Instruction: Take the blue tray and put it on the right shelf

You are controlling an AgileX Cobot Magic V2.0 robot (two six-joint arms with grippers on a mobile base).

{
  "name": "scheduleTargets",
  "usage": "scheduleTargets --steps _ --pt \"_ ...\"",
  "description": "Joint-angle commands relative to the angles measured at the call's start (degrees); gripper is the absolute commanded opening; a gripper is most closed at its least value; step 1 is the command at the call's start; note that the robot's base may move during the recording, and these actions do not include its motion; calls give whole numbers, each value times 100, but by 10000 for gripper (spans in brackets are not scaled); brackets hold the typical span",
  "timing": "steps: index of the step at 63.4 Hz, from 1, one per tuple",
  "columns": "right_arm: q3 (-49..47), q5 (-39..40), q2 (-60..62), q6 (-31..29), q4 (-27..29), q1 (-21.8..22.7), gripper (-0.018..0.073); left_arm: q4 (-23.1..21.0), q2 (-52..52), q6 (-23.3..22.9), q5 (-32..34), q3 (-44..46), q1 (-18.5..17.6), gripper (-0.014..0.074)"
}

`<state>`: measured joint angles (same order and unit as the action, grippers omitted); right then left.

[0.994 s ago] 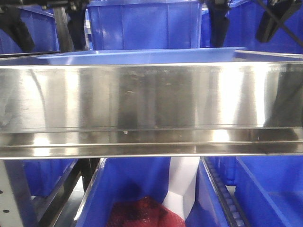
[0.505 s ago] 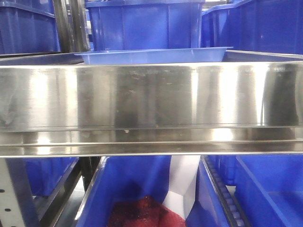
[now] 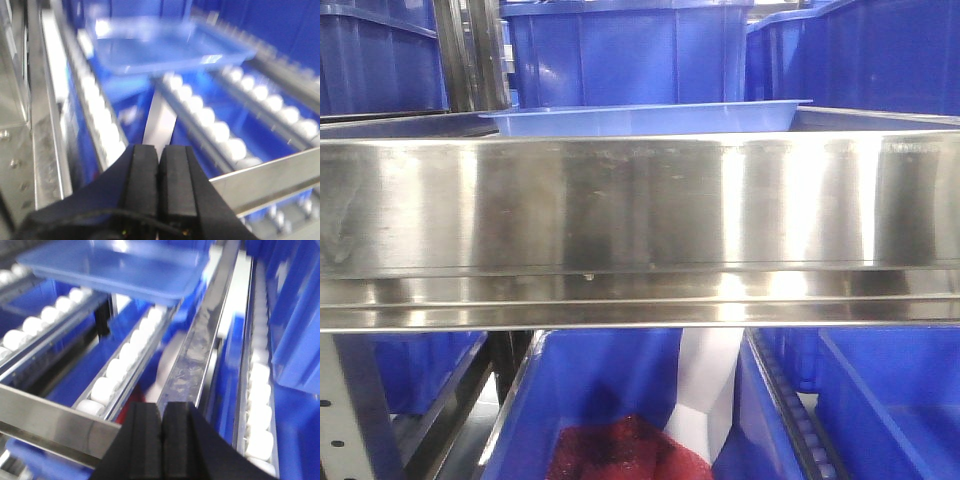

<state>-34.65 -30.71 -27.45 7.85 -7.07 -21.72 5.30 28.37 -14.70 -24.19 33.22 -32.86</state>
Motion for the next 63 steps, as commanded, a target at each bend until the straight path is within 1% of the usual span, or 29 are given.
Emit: scheduleTargets --steps 1,7,17,44,46,48,49,50,55,58,61,63 --pt "380 1124 446 -94 -188 -12 56 49 -340 20 1104 -252 -46 -48" --pt "783 1565 873 -94 -196 -12 56 49 -540 20 1417 -498 -46 -48" --pt "938 2012 981 -94 -196 -12 56 49 -573 20 1427 -551 -46 -48" --pt "938 2035 981 -94 -196 -12 56 49 -573 20 1427 -551 -46 -48" --pt "938 2035 981 -94 -196 -12 56 -40 -573 20 1427 -551 -46 -48" --pt "938 2035 981 -94 -196 -12 56 -325 -573 20 1427 -551 -46 -48" --pt "938 2035 981 -94 -196 -12 56 -484 -573 20 1427 -551 -20 -48" --pt "938 2035 981 -94 -196 -12 56 -530 -606 32 1427 -551 1 -48" --pt "938 2035 981 -94 -196 -12 56 -530 -781 104 1302 -551 344 -48" --pt "938 2035 981 -94 -196 -12 56 -626 -928 475 1070 -557 629 -48" --pt "938 2035 981 -94 -196 -12 56 -857 -1085 1024 830 -578 992 -48" --pt "938 2035 981 -94 -196 -12 56 -945 -1184 1204 761 -595 1171 -48"
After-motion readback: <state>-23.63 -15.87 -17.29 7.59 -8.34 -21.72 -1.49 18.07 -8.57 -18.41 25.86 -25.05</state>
